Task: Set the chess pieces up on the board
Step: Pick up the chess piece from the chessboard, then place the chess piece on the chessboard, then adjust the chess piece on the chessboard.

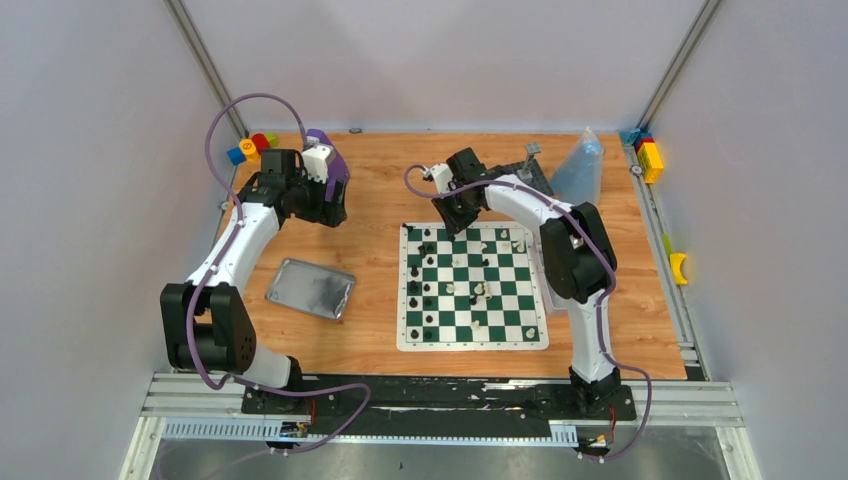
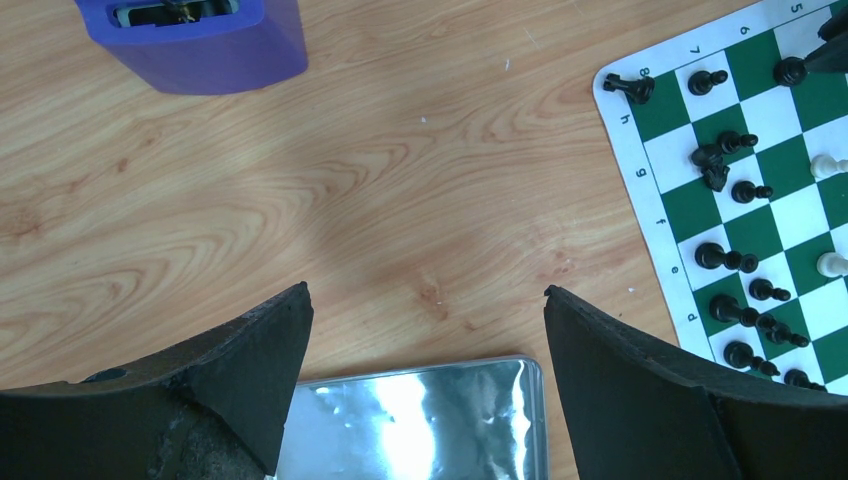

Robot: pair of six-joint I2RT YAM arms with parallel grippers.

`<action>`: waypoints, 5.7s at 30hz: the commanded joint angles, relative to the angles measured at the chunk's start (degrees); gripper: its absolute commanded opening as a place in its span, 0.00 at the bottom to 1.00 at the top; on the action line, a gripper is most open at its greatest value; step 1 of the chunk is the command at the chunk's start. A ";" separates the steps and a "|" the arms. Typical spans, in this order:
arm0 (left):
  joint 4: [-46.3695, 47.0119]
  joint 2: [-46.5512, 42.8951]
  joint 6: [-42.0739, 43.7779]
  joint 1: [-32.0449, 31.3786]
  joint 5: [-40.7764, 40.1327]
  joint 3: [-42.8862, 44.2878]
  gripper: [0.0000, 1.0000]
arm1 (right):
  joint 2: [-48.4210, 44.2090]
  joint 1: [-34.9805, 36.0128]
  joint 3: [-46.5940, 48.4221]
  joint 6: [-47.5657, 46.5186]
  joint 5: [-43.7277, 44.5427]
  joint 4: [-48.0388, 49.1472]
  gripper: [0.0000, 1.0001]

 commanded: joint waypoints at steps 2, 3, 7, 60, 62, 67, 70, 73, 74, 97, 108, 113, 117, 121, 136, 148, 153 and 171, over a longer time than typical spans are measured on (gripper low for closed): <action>1.46 0.11 0.28 0.35 0.96 -0.30 0.94 | 0.64 0.41 2.91 0.53 -1.19 0.45 0.19; 1.48 0.10 0.27 0.36 0.97 -0.25 0.94 | 0.58 0.40 3.05 0.53 -1.19 0.36 0.17; 1.27 -0.25 0.38 0.35 0.90 -0.28 0.94 | -0.37 0.54 3.40 0.44 -1.25 -0.40 0.06; 2.40 -1.21 -2.01 4.87 -0.26 -0.65 0.94 | 2.10 14.15 5.93 -2.46 1.90 -0.61 0.00; 2.40 -1.17 -1.96 4.89 -0.19 -0.65 0.94 | 2.11 14.19 5.70 -2.55 2.17 -0.57 0.00; 2.33 -1.15 -2.01 4.84 0.04 -0.67 0.94 | 2.49 14.19 5.29 -2.73 2.53 -0.44 0.00; 2.33 -1.18 -1.99 4.85 0.08 -0.72 0.94 | 2.64 14.19 5.29 -2.60 2.25 -0.45 0.00; 2.31 -1.07 -1.93 4.88 0.10 -0.65 0.94 | 2.84 14.19 5.25 -2.55 2.05 -0.44 0.01; 2.31 -1.06 -1.93 4.87 0.10 -0.69 0.94 | 2.86 14.19 5.14 -2.55 2.03 -0.44 0.01; 2.13 -0.90 -1.70 4.94 0.13 -0.61 0.94 | 0.25 13.82 6.47 -1.14 2.65 -0.49 0.46; 2.13 -0.71 -1.82 4.86 0.57 -0.47 0.94 | -1.66 10.16 7.67 1.92 0.91 -0.44 0.43; 2.08 -0.84 -1.74 4.93 0.51 -0.48 0.94 | 0.23 9.97 7.94 1.98 1.51 -0.44 0.38; 2.09 -1.01 -1.68 4.87 0.41 -0.62 0.94 | 1.46 9.88 8.36 1.76 1.73 -0.50 0.36; 2.14 -0.85 -1.66 4.94 0.38 -0.60 0.94 | 2.21 9.90 8.64 1.63 1.36 -0.46 0.36; 2.25 -0.85 -1.57 4.93 0.28 -0.67 0.94 | 5.93 9.95 11.17 0.89 0.98 -2.07 0.37; 2.22 -0.80 -1.48 4.87 0.38 -0.74 0.94 | 7.62 10.14 11.59 0.36 1.14 -2.98 0.37; 2.22 -0.89 -1.46 4.89 0.37 -0.74 0.94 | 8.08 10.22 11.62 0.18 1.28 -3.29 0.36; 2.31 -0.71 -1.37 4.90 0.32 -0.77 0.94 | 8.41 10.28 13.18 0.15 0.80 -3.67 0.23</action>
